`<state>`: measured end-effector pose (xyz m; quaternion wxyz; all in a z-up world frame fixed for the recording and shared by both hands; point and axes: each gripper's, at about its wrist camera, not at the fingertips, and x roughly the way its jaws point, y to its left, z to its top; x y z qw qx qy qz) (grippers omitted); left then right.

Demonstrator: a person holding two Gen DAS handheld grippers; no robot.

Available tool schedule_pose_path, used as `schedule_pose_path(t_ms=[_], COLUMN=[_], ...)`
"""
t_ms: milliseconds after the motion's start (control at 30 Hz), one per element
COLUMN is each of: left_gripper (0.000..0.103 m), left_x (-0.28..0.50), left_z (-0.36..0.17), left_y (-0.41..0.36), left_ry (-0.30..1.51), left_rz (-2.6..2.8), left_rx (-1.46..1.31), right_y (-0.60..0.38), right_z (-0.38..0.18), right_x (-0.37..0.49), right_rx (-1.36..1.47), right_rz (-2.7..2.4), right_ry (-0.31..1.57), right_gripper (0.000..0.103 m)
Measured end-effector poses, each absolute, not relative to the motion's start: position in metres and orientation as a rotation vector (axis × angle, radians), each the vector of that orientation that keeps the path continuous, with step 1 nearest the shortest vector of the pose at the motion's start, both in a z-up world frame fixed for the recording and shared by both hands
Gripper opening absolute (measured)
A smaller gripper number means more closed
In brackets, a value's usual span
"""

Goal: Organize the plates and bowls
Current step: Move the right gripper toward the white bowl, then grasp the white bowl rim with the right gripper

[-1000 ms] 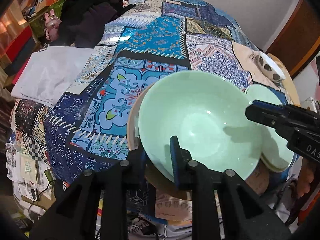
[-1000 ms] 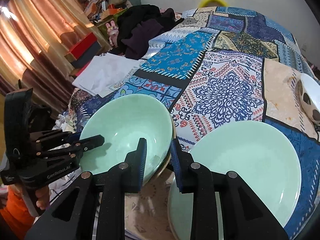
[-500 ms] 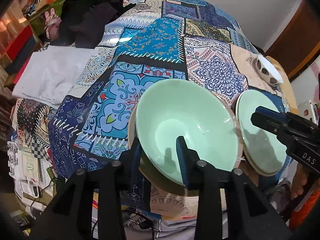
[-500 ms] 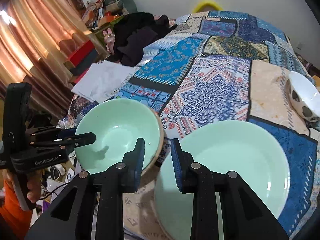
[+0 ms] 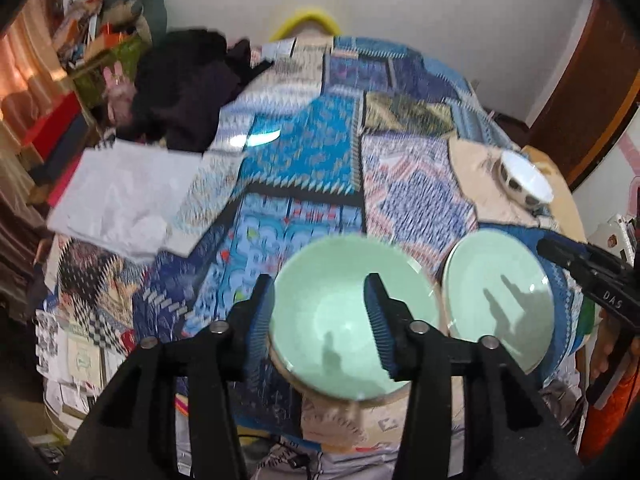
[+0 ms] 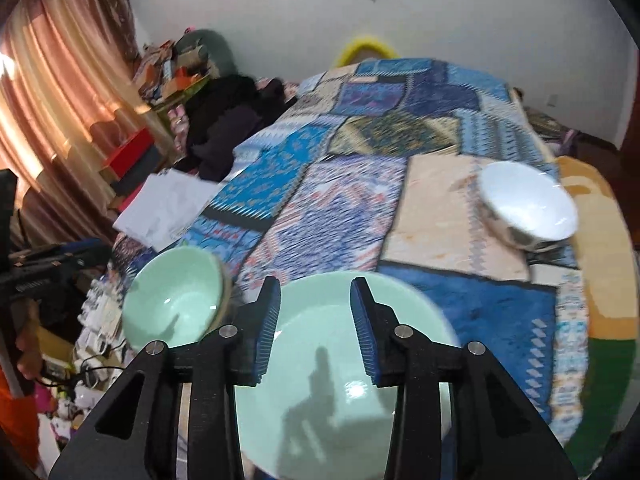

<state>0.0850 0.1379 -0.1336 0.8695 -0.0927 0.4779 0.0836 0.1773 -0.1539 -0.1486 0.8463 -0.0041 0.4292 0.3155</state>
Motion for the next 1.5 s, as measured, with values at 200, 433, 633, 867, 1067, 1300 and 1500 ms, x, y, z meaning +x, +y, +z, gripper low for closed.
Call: schedule_pose_path(t_ms=[200, 433, 633, 867, 1067, 1300, 1500], left_gripper=[0.066, 0.083, 0.085, 0.085, 0.085, 0.085, 0.085], left_x=[0.114, 0.171, 0.223, 0.282, 0.325, 0.356, 0.373], left_z=[-0.111, -0.098, -0.104, -0.128, -0.150, -0.177, -0.198], left_y=[0.108, 0.046, -0.002, -0.043, -0.066, -0.079, -0.082], left_ry=[0.934, 0.908, 0.922, 0.993, 1.032, 1.089, 1.139], left_rz=[0.139, 0.017, -0.060, -0.104, -0.133, -0.156, -0.167], left_rx=[-0.163, -0.119, -0.074, -0.021, 0.004, 0.035, 0.018], right_y=[-0.204, -0.255, -0.285, -0.304, -0.310, -0.310, -0.301], right_z=[-0.135, -0.129, -0.142, -0.171, -0.197, -0.225, -0.237], right_x=[0.194, 0.218, 0.245, 0.289, 0.329, 0.367, 0.376], right_rx=[0.017, 0.040, 0.071, 0.061, 0.079, 0.112, 0.112], right_rz=[0.564, 0.441, 0.368, 0.288, 0.288, 0.299, 0.339], right_ry=[0.849, 0.808, 0.823, 0.855, 0.902, 0.976, 0.998], right_gripper=[0.042, 0.048, 0.050, 0.050, 0.038, 0.024, 0.014])
